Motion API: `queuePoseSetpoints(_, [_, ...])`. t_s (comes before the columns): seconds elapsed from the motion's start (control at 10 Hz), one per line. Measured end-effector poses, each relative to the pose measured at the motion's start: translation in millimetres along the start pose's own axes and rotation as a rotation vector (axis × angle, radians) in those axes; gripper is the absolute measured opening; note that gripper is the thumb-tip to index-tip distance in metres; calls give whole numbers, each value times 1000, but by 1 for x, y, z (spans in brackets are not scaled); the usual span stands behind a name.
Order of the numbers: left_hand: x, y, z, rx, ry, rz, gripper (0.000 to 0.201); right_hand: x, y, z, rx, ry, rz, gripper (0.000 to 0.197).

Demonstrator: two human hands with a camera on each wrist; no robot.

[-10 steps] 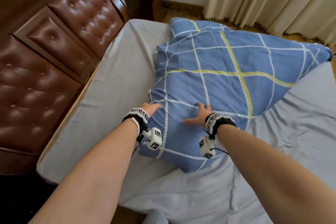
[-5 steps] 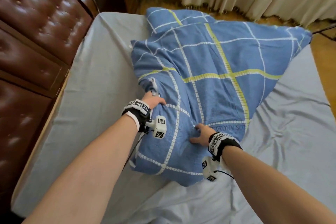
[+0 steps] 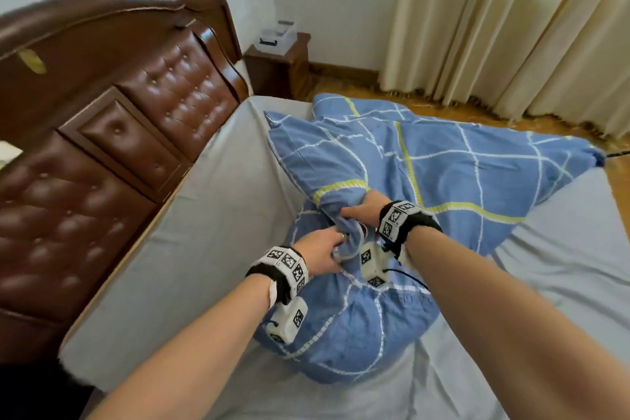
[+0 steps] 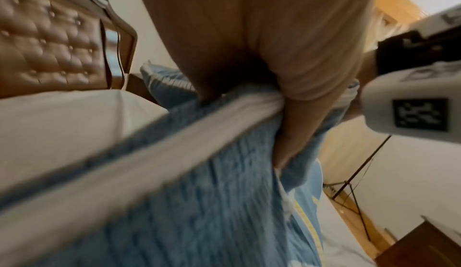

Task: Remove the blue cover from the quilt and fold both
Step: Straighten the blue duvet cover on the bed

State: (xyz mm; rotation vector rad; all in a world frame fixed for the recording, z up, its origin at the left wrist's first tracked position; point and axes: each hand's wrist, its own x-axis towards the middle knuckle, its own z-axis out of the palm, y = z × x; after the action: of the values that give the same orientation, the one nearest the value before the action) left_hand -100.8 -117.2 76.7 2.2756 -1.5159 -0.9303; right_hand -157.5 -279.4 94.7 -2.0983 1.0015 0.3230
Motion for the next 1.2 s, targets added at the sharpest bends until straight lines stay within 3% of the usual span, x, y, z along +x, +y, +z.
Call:
queuePoseSetpoints(0.1, [-25,20,19,-135,-61,-51,59,-27,25,-3,-159,24,-66,35])
queuePoseSetpoints(0.2, [-30,49,24,-529,-9,-269,62,-60,72,-17,-146,56,-63,36])
queuePoseSetpoints(0.3, [-23,68,23,-784,-2,-581,69,-96,131,-31,-57,68,-30,47])
queuePoseSetpoints(0.4, [-15,81,32,-854,-27,-677,86,-139,182,-44,85,73,5,50])
queuePoseSetpoints(0.5, [-1,101,43,-933,-89,-666,100,-194,216,-52,252,37,35,46])
queuePoseSetpoints(0.6, [30,115,58,-1109,19,-562,93,-244,245,-45,303,35,71,50])
queuePoseSetpoints(0.7, [38,135,85,-1165,3,-592,69,-290,282,-20,342,-16,169,53])
queuePoseSetpoints(0.9, [2,164,144,-680,-112,-483,63,-385,346,25,371,-37,364,51])
queuePoseSetpoints(1.0, [3,150,235,-851,-364,-691,79,-422,382,42,427,55,435,47])
queuePoseSetpoints(1.1, [28,151,306,-798,-454,-608,107,-444,408,49,462,114,446,43])
queuePoseSetpoints(1.2, [13,210,334,-740,-534,-615,123,-458,436,57,444,96,398,42])
